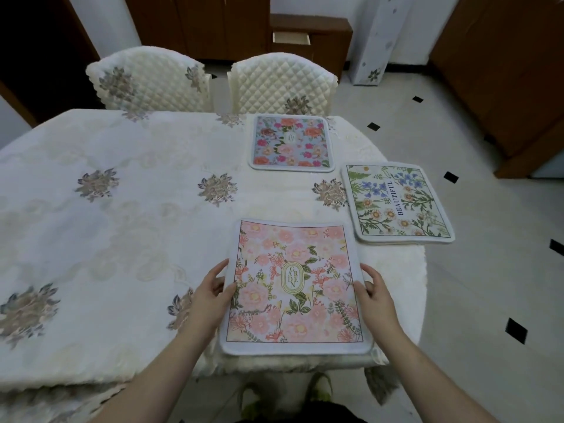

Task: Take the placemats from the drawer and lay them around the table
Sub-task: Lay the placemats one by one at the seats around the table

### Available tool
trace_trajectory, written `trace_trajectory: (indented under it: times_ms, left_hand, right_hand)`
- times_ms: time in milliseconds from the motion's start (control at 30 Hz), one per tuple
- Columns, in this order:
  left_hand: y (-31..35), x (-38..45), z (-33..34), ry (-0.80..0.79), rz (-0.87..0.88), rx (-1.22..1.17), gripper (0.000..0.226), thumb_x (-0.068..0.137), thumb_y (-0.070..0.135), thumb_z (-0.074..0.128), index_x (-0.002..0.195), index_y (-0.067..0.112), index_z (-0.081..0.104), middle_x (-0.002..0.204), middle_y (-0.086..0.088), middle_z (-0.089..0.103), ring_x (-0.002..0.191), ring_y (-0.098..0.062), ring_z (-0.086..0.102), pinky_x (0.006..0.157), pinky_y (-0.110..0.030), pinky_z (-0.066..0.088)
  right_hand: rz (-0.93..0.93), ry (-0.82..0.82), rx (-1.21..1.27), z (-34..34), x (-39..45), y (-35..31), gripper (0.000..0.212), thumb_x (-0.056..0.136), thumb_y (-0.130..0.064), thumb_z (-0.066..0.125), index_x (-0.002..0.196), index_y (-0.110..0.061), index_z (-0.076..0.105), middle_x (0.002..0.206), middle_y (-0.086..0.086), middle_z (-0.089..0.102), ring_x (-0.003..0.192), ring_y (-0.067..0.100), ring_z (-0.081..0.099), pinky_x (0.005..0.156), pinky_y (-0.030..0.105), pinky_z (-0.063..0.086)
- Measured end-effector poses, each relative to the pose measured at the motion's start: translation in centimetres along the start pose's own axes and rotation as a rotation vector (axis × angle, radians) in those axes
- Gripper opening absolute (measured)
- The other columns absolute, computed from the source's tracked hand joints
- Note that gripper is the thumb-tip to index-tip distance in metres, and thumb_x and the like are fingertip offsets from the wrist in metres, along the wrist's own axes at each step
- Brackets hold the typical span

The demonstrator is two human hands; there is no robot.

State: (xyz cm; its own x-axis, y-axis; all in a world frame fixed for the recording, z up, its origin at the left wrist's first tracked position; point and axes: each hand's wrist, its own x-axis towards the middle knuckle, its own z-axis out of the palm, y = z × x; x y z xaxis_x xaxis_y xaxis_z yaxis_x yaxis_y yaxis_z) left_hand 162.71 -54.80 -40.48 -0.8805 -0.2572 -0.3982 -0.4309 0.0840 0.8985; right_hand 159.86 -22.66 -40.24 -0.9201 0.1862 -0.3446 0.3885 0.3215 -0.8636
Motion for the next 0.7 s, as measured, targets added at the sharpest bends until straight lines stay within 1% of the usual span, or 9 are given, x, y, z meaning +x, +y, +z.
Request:
trace_trajectory:
  times_ms: [100, 133, 200, 267, 333, 467, 567, 633, 700]
  left_hand:
    - [-1.1, 0.3, 0.7, 0.018, -0.014, 0.007, 0.047, 0.096, 0.019, 0.063, 0.134, 0.044, 0.052, 0.103, 0.000, 0.073, 0.090, -0.018, 0.073, 0.075, -0.042, 0.062]
    - [-1.4, 0.3, 0.9, 0.022, -0.018, 0.021, 0.047, 0.096, 0.018, 0.064, 0.134, 0.043, 0.053, 0.101, 0.001, 0.074, 0.087, -0.016, 0.074, 0.076, -0.044, 0.062]
    - [-1.7, 0.3, 1.4, 0.033, -0.022, 0.066, 0.047, 0.095, 0.019, 0.065, 0.133, 0.044, 0.053, 0.097, 0.005, 0.075, 0.084, -0.011, 0.074, 0.076, -0.043, 0.061]
    - [-1.9, 0.3, 2.0, 0.039, -0.018, 0.107, 0.049, 0.094, 0.020, 0.066, 0.133, 0.047, 0.053, 0.095, 0.009, 0.075, 0.086, -0.011, 0.073, 0.076, -0.042, 0.061]
    - [-2.2, 0.5, 2.4, 0.039, -0.016, 0.120, 0.050, 0.093, 0.021, 0.068, 0.135, 0.043, 0.054, 0.096, 0.008, 0.076, 0.087, -0.012, 0.073, 0.077, -0.041, 0.061]
    - [-2.4, 0.7, 3.4, 0.073, 0.007, 0.213, 0.051, 0.093, 0.021, 0.068, 0.139, 0.037, 0.052, 0.097, 0.010, 0.074, 0.084, -0.005, 0.070, 0.075, -0.031, 0.060]
    - [-2.5, 0.7, 3.9, 0.079, 0.030, 0.350, 0.052, 0.095, 0.019, 0.064, 0.142, 0.037, 0.048, 0.094, 0.016, 0.067, 0.081, 0.001, 0.064, 0.068, -0.022, 0.054]
    - [-2.7, 1.0, 4.0, 0.083, 0.048, 0.403, 0.053, 0.096, 0.018, 0.063, 0.144, 0.034, 0.047, 0.095, 0.015, 0.066, 0.083, -0.003, 0.064, 0.071, -0.027, 0.054]
    - [-3.0, 1.2, 3.8, 0.093, 0.058, 0.417, 0.053, 0.096, 0.019, 0.063, 0.144, 0.033, 0.048, 0.100, 0.010, 0.068, 0.088, -0.010, 0.066, 0.079, -0.034, 0.056]
  right_hand:
    - [0.022, -0.009, -0.028, 0.1, 0.5, 1.2, 0.036, 0.102, -0.022, 0.049, 0.136, -0.031, 0.045, 0.097, 0.001, 0.073, 0.082, 0.017, 0.071, 0.075, 0.040, 0.058]
    - [0.031, -0.004, -0.025, 0.0, 0.7, 1.6, 0.036, 0.102, -0.022, 0.049, 0.136, -0.031, 0.045, 0.097, 0.002, 0.072, 0.083, 0.017, 0.071, 0.076, 0.042, 0.057]
    - [0.032, -0.010, -0.029, -0.3, 0.7, 2.1, 0.035, 0.102, -0.022, 0.049, 0.135, -0.032, 0.045, 0.094, 0.004, 0.072, 0.082, 0.019, 0.070, 0.077, 0.043, 0.057]
    - [0.028, -0.015, -0.033, -0.9, 1.0, 2.2, 0.033, 0.102, -0.023, 0.049, 0.134, -0.031, 0.045, 0.094, 0.004, 0.072, 0.083, 0.020, 0.070, 0.077, 0.044, 0.056]
    - [0.033, -0.007, -0.028, -1.6, 1.7, 2.3, 0.032, 0.102, -0.022, 0.049, 0.133, -0.027, 0.045, 0.095, 0.005, 0.071, 0.084, 0.024, 0.069, 0.075, 0.040, 0.055]
    - [0.055, -0.039, -0.063, -2.3, 3.3, 3.1, 0.033, 0.101, -0.025, 0.052, 0.134, -0.025, 0.047, 0.117, 0.008, 0.068, 0.096, 0.021, 0.067, 0.074, 0.029, 0.052]
    - [0.069, -0.068, -0.117, -2.1, 4.0, 3.8, 0.035, 0.099, -0.026, 0.054, 0.134, -0.023, 0.048, 0.118, 0.007, 0.069, 0.097, 0.020, 0.067, 0.080, 0.034, 0.053]
    - [0.075, -0.058, -0.152, -2.1, 4.3, 4.0, 0.037, 0.098, -0.029, 0.056, 0.134, -0.023, 0.050, 0.119, 0.007, 0.067, 0.100, 0.022, 0.066, 0.085, 0.037, 0.054]
    - [0.064, -0.051, -0.182, -2.2, 4.6, 4.3, 0.038, 0.097, -0.029, 0.058, 0.133, -0.021, 0.052, 0.119, 0.005, 0.065, 0.102, 0.022, 0.063, 0.085, 0.034, 0.051]
